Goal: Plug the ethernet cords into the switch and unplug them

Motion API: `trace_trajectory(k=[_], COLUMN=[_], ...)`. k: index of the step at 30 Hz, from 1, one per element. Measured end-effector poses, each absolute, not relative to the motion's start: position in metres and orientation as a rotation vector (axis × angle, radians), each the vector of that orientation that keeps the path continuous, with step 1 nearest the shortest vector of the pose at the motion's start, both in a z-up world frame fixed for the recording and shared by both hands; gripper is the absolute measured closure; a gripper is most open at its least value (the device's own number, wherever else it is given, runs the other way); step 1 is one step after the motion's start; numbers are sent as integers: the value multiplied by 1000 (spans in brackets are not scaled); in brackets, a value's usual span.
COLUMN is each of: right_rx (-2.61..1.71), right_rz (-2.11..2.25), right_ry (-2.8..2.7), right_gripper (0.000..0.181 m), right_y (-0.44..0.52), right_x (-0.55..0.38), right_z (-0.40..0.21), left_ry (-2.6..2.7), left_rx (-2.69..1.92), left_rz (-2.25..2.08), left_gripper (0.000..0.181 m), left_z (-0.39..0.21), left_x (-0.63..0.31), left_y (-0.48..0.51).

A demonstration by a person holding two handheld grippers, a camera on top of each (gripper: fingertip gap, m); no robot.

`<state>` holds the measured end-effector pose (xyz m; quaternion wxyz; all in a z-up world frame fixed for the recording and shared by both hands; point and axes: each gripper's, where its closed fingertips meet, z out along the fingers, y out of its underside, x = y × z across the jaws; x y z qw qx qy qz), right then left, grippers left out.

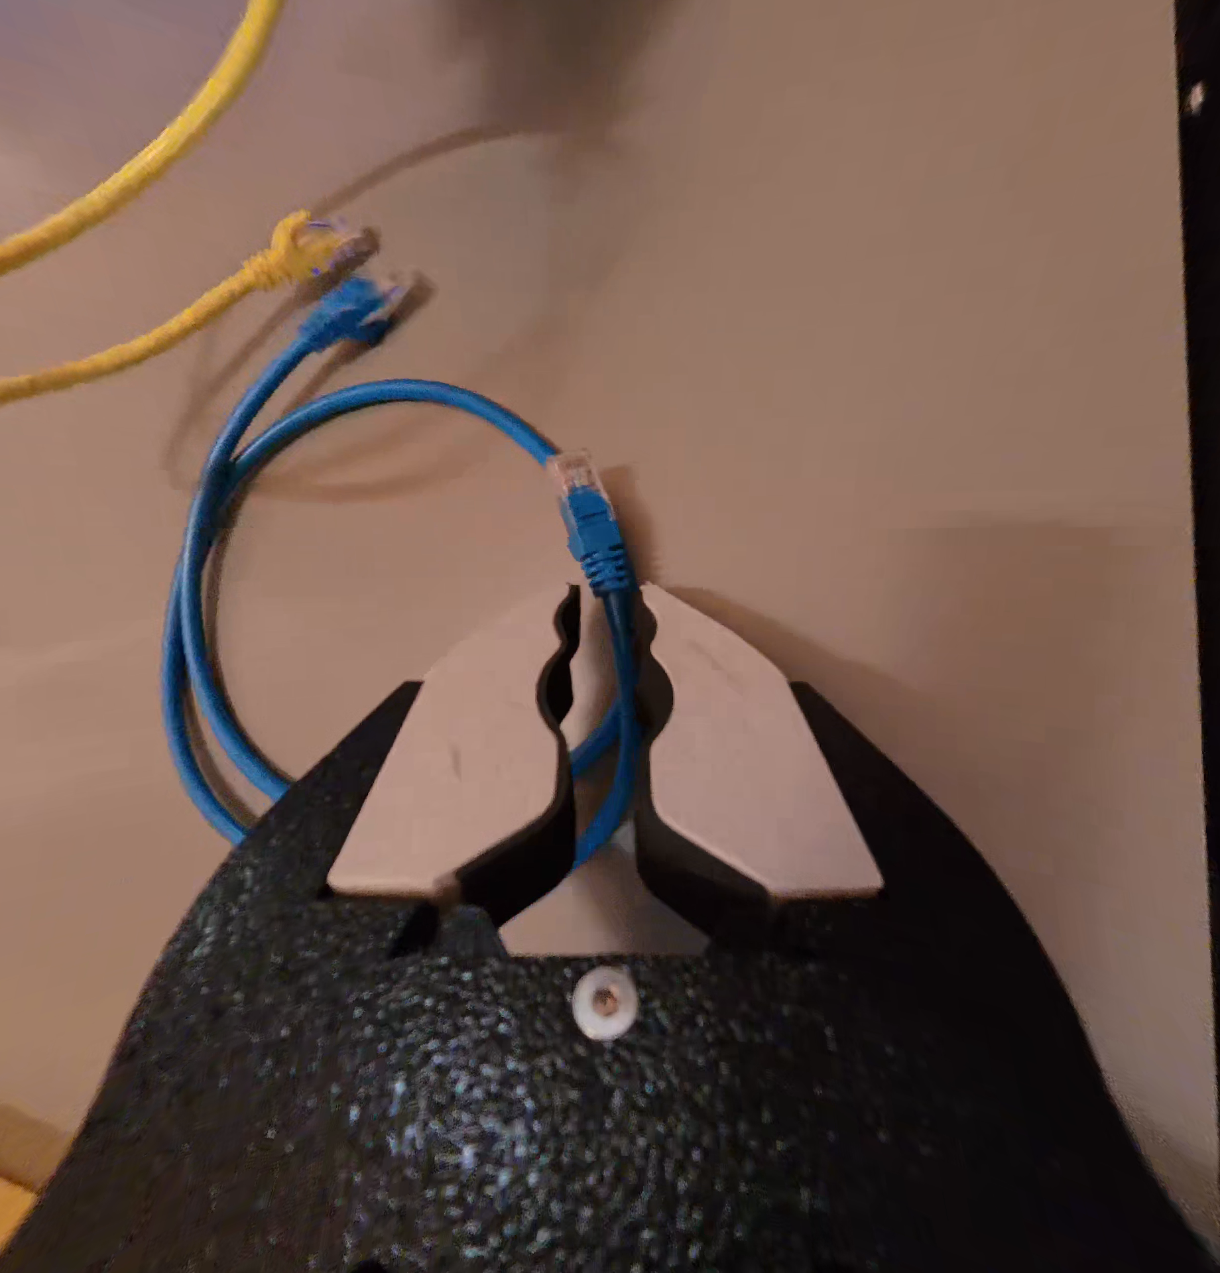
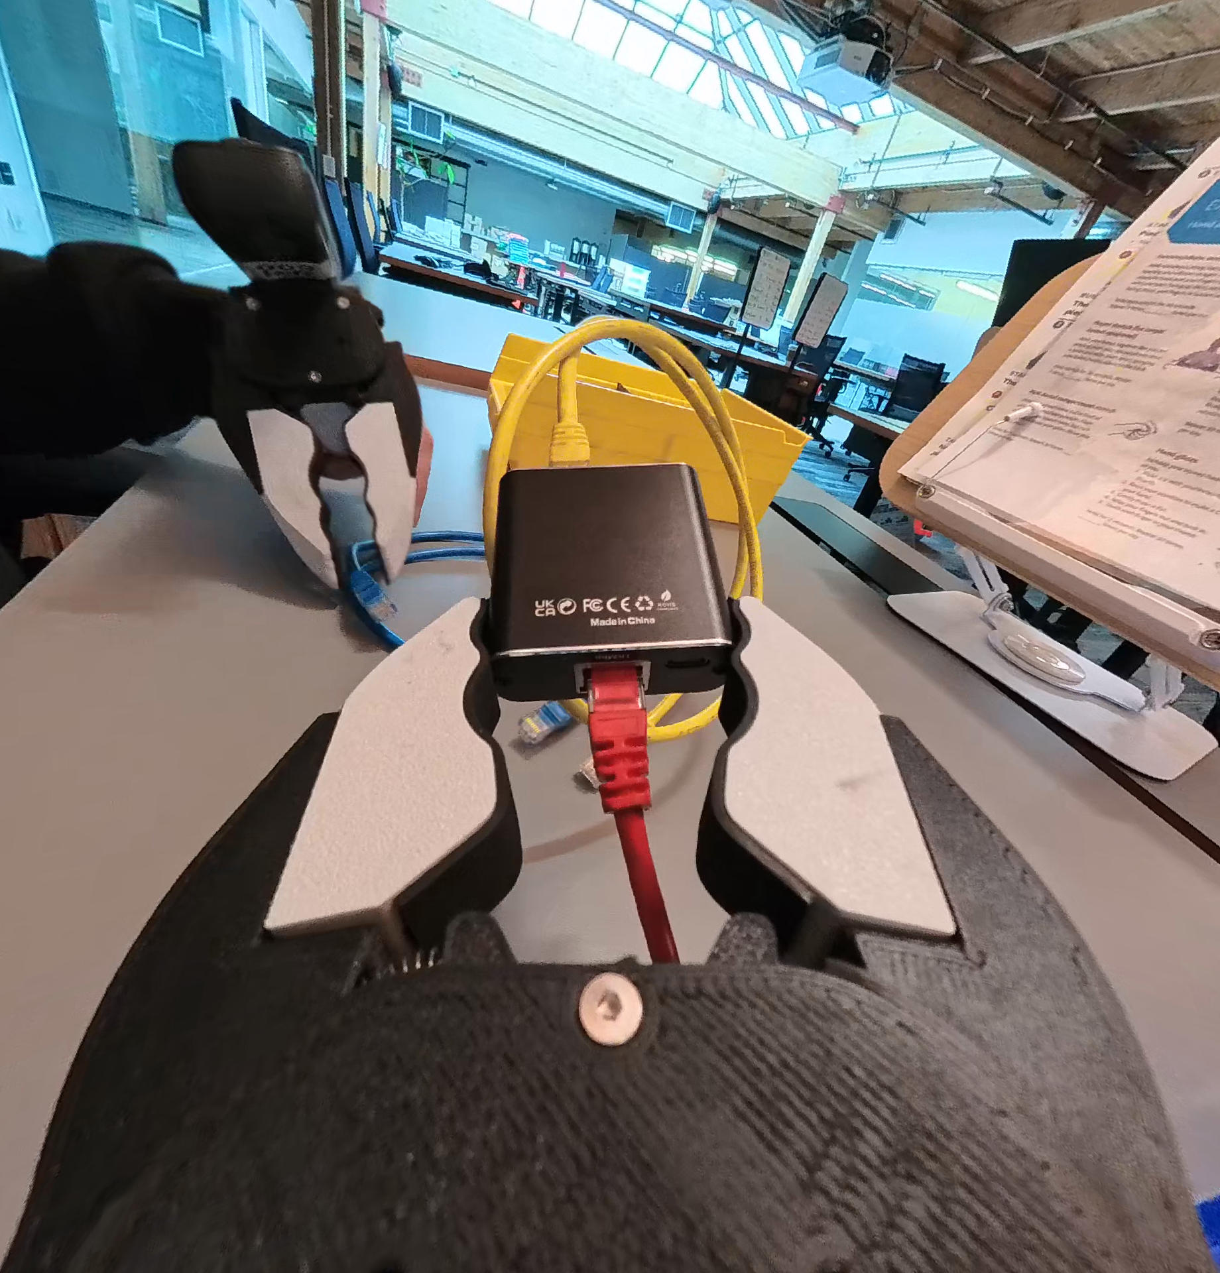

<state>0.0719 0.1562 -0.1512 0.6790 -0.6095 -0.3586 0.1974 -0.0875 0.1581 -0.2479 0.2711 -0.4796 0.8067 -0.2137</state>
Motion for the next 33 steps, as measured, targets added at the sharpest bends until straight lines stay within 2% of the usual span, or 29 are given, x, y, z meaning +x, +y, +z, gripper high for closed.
trace_trajectory(k=[5, 8, 18, 25, 27, 33], right_rx=[-1370, -1369, -1367, -1369, -1368, -1367], right_rz=[446, 453, 460, 460, 461, 463], right_ry=[-814, -829, -853, -857, -856, -855], right_gripper=[119, 119, 119, 119, 119, 119], right_y=[156, 155, 153, 153, 153, 153], right_x=[70, 67, 63, 63, 63, 63], right_z=[-152, -153, -154, -155, -155, -154], left_ry=[1928, 1820, 1713, 1737, 1708, 1750], left_rx=[-1552, -1619, -1686, -1632, -1620, -1470], left_rz=[-635, -660, -585, -584, -537, -322], left_gripper=[146, 147, 176, 176, 163, 159], left_z=[-251, -251, -252, -250, -247, -242], left_x=[-89, -87, -77, -76, -74, -68], left_y=[157, 153, 168, 167, 173, 176])
